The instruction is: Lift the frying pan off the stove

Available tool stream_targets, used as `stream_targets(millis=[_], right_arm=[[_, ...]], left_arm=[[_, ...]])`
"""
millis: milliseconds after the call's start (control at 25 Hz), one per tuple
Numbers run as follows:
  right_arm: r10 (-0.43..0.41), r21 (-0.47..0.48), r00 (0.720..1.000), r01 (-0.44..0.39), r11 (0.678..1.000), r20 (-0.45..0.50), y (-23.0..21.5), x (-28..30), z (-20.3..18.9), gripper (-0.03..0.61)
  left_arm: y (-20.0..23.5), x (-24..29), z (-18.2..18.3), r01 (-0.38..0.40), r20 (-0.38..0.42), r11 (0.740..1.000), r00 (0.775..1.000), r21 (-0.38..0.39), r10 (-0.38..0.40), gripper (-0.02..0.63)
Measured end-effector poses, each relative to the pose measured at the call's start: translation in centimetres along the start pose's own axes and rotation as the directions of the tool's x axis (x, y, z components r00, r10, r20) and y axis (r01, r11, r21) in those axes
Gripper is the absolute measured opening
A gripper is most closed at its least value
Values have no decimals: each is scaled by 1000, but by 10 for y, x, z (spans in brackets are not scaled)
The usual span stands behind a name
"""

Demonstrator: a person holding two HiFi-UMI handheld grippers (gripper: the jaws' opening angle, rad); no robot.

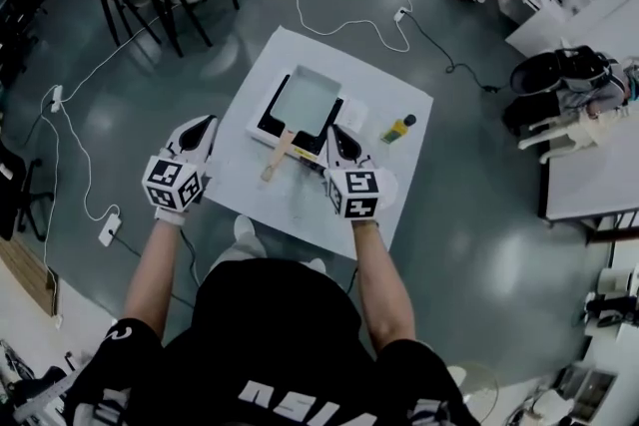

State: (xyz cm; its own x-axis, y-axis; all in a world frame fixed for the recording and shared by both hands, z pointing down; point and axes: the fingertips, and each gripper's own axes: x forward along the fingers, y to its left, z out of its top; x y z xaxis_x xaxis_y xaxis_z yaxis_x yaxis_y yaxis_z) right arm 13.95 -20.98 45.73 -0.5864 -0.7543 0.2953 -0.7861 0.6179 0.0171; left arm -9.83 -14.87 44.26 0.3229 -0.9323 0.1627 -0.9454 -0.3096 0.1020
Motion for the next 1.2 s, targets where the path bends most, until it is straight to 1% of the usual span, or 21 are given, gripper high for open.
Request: stream_targets(millis=[280, 640, 920, 1200], right_arm=[[-91, 32, 996, 92, 995, -11, 7, 20, -3, -9], [-212, 75, 977, 213, 974, -17, 21, 18, -11, -9], [-276, 110, 960, 279, 954, -42, 20, 0, -28, -9], [-298, 148, 953, 302, 942, -45, 16, -1, -39, -9]], left_arm=[[28, 24, -5, 117, -13, 993, 993, -6, -117, -3], [43, 41, -15, 257, -36, 966, 966, -15, -257, -3], [33, 44, -20, 333, -49, 942, 941, -28, -334, -3], [27, 48, -27, 373, -50, 927, 926, -46, -375, -3]])
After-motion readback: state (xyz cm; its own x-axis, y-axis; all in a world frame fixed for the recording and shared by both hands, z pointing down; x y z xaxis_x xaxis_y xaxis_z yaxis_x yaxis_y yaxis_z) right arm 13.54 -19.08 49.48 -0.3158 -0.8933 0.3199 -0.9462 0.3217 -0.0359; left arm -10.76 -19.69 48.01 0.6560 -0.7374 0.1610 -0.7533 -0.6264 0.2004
